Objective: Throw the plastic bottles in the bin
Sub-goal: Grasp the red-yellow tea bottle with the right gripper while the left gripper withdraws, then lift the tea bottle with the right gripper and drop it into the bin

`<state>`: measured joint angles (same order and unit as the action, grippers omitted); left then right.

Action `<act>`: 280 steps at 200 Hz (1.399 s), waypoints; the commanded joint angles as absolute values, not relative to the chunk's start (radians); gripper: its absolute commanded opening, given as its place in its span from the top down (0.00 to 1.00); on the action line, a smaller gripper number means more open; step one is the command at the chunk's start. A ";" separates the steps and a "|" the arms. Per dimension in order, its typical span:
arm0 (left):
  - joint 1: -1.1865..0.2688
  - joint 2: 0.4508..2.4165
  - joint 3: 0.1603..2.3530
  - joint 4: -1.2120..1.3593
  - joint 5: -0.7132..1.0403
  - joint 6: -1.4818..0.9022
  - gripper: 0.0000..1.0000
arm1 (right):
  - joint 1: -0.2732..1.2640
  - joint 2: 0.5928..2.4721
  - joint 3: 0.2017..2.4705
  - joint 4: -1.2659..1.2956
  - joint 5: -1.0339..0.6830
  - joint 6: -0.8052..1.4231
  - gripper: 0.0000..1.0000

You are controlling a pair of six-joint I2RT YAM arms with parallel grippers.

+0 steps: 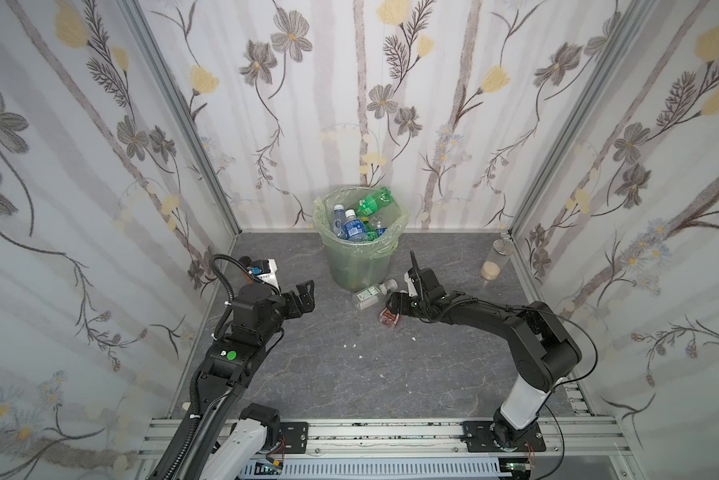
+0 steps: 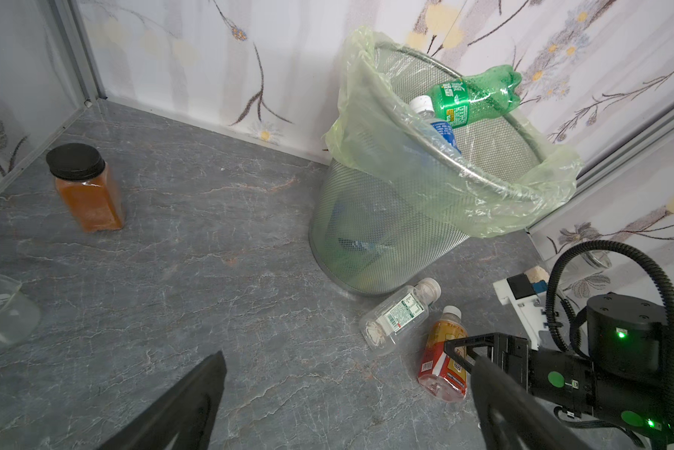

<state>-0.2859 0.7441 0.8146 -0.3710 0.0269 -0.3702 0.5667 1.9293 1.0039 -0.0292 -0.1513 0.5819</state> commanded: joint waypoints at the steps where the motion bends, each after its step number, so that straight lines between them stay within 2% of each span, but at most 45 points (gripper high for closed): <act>1: -0.285 0.731 0.787 -0.375 0.026 -0.383 0.00 | 0.567 1.951 1.015 -0.032 -0.095 0.553 0.17; 32: -0.285 0.712 0.745 -0.381 0.031 -0.391 0.00 | 0.567 1.967 1.015 -0.082 -0.035 0.516 0.21; 63: -0.285 0.704 0.723 -0.382 0.030 -0.396 0.00 | 0.557 1.942 1.002 -0.122 -0.007 0.483 0.32; 79: -0.285 0.708 0.703 -0.381 0.026 -0.394 0.00 | 0.555 1.904 0.977 -0.130 0.004 0.463 0.39; 114: -0.285 0.724 0.656 -0.378 0.007 -0.396 0.00 | 0.556 1.775 0.940 -0.183 -0.003 0.385 0.45; 197: -0.285 0.747 0.639 -0.373 0.008 -0.410 0.00 | 0.579 1.489 1.102 -0.373 -0.388 0.179 0.45; 220: -0.285 0.748 0.647 -0.371 0.011 -0.413 0.00 | 0.579 1.523 1.260 -0.375 -0.470 0.168 0.46; 243: -0.285 0.751 0.658 -0.370 0.024 -0.413 0.00 | 0.579 1.671 1.522 -0.331 -0.489 0.198 0.49; 256: -0.285 0.754 0.661 -0.369 0.039 -0.414 0.00 | 0.577 1.799 1.732 -0.314 -0.431 0.239 0.41; 269: -0.284 0.757 0.662 -0.368 0.051 -0.417 0.00 | 0.570 1.951 1.975 -0.327 -0.332 0.291 0.17; 280: -0.287 0.762 0.668 -0.368 0.067 -0.417 0.00 | 0.560 2.080 2.200 -0.390 -0.288 0.316 0.09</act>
